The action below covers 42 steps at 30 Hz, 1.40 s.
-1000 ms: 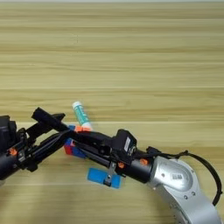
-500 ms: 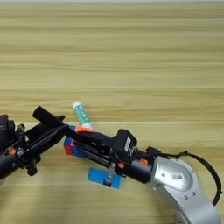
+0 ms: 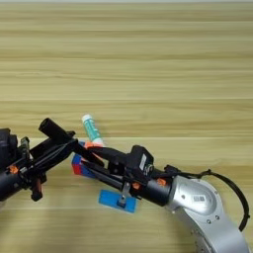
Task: Move the objects on the table
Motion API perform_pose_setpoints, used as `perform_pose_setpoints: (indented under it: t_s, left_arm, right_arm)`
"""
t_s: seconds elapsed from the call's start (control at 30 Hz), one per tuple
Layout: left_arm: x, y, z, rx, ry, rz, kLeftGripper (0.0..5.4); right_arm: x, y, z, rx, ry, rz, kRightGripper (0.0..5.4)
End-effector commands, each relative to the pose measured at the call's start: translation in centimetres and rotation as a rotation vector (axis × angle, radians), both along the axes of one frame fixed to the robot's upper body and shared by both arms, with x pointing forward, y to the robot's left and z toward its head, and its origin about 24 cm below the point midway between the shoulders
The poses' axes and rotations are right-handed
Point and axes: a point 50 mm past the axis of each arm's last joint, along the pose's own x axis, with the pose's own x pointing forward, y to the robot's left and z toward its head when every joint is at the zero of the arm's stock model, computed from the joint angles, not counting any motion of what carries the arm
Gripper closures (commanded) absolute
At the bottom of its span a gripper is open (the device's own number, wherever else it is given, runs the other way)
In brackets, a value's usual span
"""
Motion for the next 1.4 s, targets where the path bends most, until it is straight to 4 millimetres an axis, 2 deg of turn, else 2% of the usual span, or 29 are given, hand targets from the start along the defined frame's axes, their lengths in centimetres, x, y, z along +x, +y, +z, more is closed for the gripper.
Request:
perform_pose_setpoints:
  t_s: [0.03, 0.4, 0.43, 0.57, 0.67, 0.8, 0.87, 1.07, 1.4]
  left_arm:
    - [0.1, 0.1, -0.2, 0.006, 0.008, 0.009, 4.48]
    - [0.1, 0.2, -0.7, 0.052, 0.003, 0.042, 4.48]
    - [0.2, 0.3, -0.9, 0.078, -0.007, 0.052, 4.48]
    - [0.9, 1.7, -1.5, 0.251, -0.106, 0.144, 4.48]
    - [1.3, 2.7, -1.2, 0.352, -0.197, 0.196, 4.48]
    - [1.4, 3.7, 0.8, 0.536, -0.422, 0.207, 4.48]
    - [1.6, 4.2, 1.1, 0.605, -0.477, 0.218, 4.48]
    - [1.9, 5.0, 1.0, 0.608, -0.467, 0.245, 4.48]
    - [1.9, 5.2, -1.6, 0.791, -0.476, 0.174, 4.48]
  right_arm:
    - [0.3, -0.2, 0.2, -0.002, -0.008, -0.012, 3.47]
    - [0.2, -0.3, 0.4, 0.02, 0.003, -0.016, 1.95]
    - [0.3, -0.3, 0.4, 0.023, 0.002, -0.019, 1.63]
    - [0.4, -0.3, 0.5, 0.027, 0.0, -0.028, 1.05]
    - [0.5, -0.3, 0.5, 0.028, -0.001, -0.031, 0.61]
    - [0.6, -0.4, 0.5, 0.026, -0.008, -0.035, 0.04]
    - [0.6, -0.5, 0.6, 0.026, -0.011, -0.037, 0.0]
    - [0.8, -0.6, 0.6, 0.023, -0.013, -0.043, 0.0]
    - [0.8, -0.8, 0.7, 0.023, -0.013, -0.045, 0.0]
